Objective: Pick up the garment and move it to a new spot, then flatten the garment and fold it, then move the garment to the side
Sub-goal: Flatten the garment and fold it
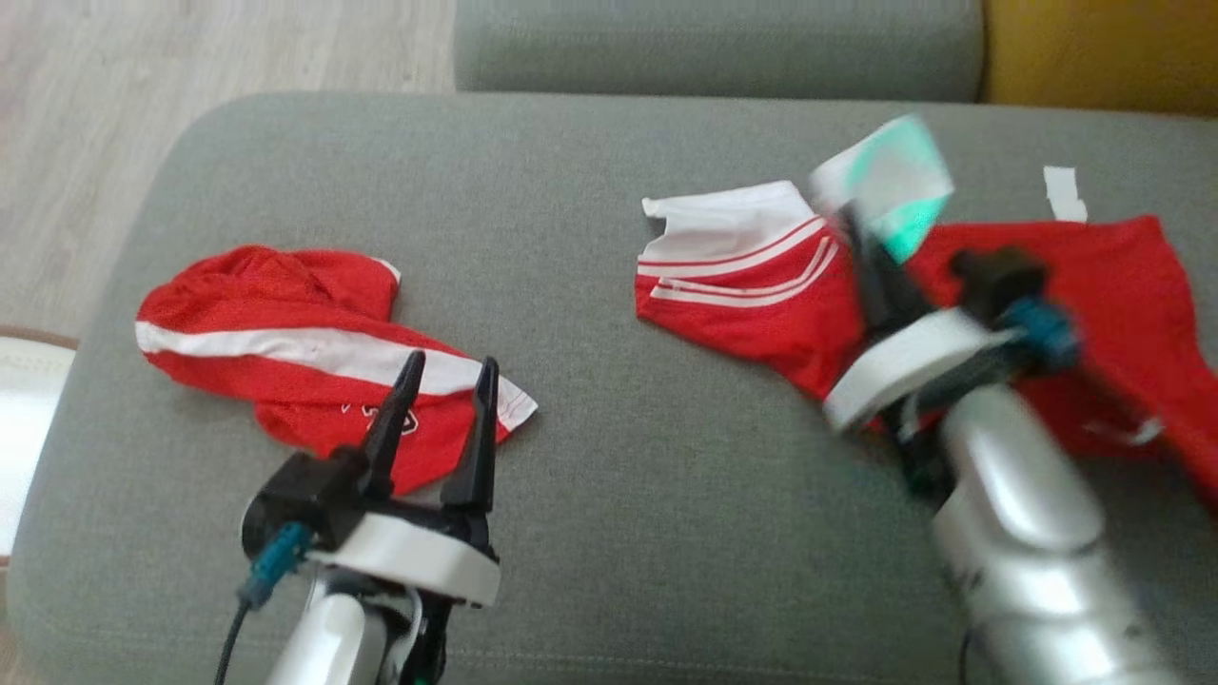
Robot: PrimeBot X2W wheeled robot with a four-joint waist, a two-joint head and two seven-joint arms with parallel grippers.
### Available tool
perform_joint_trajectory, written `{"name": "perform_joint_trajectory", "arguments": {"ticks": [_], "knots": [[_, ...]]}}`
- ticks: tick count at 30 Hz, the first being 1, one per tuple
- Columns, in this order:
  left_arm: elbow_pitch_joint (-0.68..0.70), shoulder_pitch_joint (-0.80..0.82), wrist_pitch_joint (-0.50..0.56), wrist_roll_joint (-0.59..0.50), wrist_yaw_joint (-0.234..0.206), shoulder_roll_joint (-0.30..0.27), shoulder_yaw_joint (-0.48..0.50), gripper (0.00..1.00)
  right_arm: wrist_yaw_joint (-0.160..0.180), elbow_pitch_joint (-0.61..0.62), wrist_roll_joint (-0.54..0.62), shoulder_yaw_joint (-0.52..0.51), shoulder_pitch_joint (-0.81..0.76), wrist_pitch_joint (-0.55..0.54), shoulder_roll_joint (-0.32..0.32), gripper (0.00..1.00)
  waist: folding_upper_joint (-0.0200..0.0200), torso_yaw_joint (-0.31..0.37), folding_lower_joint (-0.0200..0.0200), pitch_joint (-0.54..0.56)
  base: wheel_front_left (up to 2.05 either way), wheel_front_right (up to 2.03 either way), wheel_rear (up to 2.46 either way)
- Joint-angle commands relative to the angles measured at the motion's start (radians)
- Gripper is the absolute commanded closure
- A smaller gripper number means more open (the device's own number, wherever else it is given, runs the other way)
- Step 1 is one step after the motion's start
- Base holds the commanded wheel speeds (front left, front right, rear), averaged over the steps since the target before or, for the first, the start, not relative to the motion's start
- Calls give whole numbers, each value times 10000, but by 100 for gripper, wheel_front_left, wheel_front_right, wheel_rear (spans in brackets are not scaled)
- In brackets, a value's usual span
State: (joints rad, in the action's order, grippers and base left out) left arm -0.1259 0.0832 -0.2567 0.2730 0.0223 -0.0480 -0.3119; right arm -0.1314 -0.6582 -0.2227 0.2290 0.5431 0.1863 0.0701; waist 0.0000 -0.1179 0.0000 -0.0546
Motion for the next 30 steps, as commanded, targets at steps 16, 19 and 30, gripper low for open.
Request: {"name": "perform_joint_trajectory", "arguments": {"ticks": [16,19,30], "knots": [[248,-534,-51,4,-193,-22,449,0,7,619,-1067,6107,-1617,-823,274,0,0,-128,0,936,0,0,0],[294,-589,-51,21,-223,-22,496,0,7,653,-1308,5837,-1572,-781,575,0,0,101,0,1003,0,0,0],[345,-617,-51,115,-302,-22,530,0,7,1437,-212,911,-2816,-171,891,0,0,1174,0,1075,0,0,0]]}}
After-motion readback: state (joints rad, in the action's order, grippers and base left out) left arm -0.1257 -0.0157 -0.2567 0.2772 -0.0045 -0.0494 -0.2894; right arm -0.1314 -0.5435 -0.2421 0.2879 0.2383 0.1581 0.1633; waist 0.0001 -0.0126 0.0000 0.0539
